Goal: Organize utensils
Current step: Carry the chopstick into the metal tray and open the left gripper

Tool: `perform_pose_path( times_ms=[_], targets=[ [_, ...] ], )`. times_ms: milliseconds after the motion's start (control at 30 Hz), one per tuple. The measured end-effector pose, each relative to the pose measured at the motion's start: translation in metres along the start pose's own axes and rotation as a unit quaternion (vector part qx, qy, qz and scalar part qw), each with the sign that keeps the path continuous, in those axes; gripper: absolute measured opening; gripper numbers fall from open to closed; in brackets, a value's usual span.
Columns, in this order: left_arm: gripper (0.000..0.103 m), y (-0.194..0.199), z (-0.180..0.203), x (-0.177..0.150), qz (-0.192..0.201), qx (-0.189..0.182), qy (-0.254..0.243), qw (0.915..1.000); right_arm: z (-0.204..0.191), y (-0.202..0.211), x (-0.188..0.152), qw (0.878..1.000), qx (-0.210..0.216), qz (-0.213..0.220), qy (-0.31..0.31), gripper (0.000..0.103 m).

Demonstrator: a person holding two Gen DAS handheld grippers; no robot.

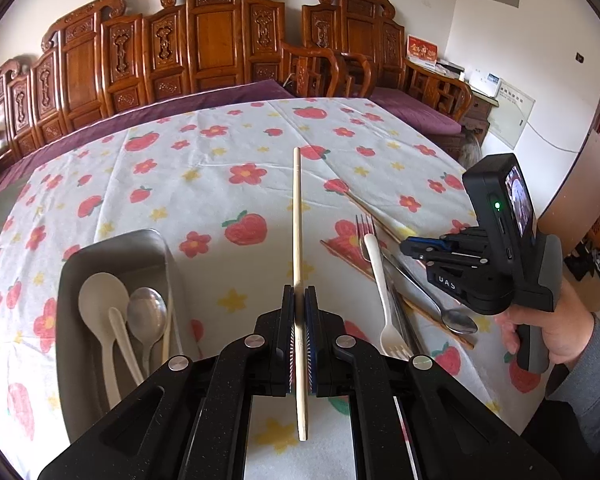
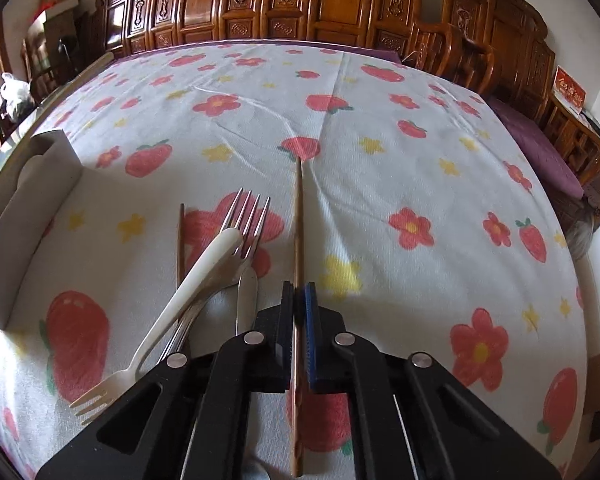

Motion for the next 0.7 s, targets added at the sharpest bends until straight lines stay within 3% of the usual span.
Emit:
perform_pose_path(
  times_ms=[133,333,700],
  targets=[
    [0.004,0.010,-0.013,-0.002,0.003,0.009,0.004,0.9999,0.003,0.005,-0.002,1.000,-0.013,0.000,-0.001,0.006],
    [0.004,0.022,-0.043,-0.009,0.000,0.032,0.020,0.9993,-0.003,0.031,0.002,0.999,-0.031,0.042,0.006,0.006],
    [0.004,0.023,-0.090,-0.025,-0.026,0.074,0.046,0.9958,-0.053,0.070,0.013,0.996,0.040,0.083,0.015,0.006]
  ],
)
Point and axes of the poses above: each gripper's, at about its wrist camera, not at the fingertips, and y roughly against the way its jaws point, z to its right, x to its top, the point moved 2 cm from there along -y, roughly the way its jaws point, and after that the axes turned 6 degrees about x, right-handed, at the moved point
